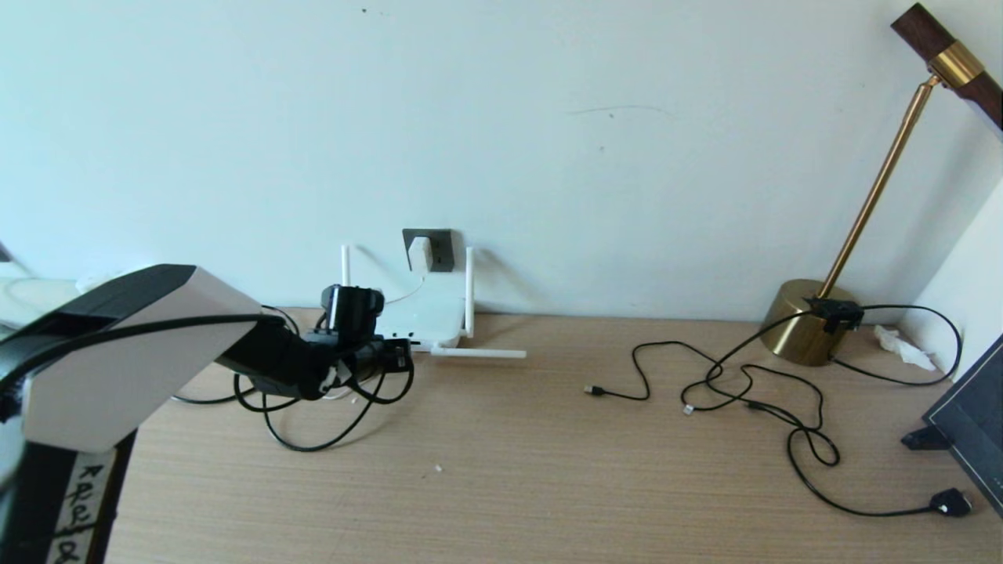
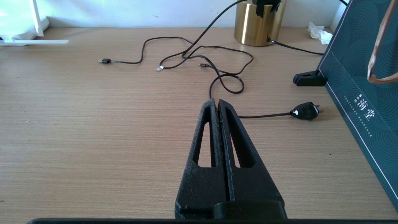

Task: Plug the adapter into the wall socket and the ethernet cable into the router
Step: Plug cable into router interface

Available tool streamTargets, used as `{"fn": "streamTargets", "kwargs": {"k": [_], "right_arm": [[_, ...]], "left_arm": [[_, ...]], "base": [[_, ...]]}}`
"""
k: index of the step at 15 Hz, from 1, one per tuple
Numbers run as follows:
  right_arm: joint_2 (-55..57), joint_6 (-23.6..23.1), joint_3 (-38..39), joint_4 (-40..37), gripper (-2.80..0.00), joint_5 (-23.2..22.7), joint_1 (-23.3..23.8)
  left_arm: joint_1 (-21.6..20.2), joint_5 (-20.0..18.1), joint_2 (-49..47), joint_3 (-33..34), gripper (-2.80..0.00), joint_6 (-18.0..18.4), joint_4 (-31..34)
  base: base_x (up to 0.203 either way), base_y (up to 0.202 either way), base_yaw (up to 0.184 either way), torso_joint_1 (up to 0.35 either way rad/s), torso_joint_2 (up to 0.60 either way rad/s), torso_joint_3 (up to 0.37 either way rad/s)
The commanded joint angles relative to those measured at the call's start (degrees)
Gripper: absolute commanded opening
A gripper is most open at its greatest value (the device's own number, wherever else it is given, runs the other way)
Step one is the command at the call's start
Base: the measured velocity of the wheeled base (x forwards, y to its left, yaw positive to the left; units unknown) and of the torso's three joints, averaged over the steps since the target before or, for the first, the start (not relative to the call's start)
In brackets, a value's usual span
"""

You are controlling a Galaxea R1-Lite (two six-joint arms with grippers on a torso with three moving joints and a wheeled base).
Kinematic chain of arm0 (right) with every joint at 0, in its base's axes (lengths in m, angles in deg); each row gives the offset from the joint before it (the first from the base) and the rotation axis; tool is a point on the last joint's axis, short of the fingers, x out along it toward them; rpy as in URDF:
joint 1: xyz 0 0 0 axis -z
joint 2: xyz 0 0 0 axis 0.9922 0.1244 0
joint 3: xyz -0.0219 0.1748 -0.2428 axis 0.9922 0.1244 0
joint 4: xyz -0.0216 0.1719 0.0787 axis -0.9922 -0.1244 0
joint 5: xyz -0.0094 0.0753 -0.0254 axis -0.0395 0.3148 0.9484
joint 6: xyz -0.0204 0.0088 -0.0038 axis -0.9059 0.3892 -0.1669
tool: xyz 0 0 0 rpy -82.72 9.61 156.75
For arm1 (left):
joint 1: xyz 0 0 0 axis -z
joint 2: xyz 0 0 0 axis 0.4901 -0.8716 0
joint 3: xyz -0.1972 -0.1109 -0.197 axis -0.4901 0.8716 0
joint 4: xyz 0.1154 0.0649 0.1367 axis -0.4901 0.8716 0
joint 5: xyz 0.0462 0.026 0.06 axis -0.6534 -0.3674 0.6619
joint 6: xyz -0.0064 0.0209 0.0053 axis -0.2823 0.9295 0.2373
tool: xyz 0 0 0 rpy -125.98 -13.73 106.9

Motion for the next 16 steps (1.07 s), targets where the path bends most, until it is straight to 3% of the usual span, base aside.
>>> {"fn": "streamTargets", "kwargs": {"k": [1, 16], "right_arm": [[0.0, 0.0, 0.0, 0.0, -2.80, 0.0, 0.0], [0.0, 0.0, 0.0, 0.0, -2.80, 0.0, 0.0]], "left_arm": [[0.0, 0.1, -0.1, 0.0, -2.80, -0.1, 0.0], [0.0, 0.1, -0.2, 0.0, -2.80, -0.1, -0.1]], "base": [[0.000, 0.000, 0.000, 0.000, 0.00, 0.000], [0.000, 0.000, 0.000, 0.000, 0.00, 0.000]]}}
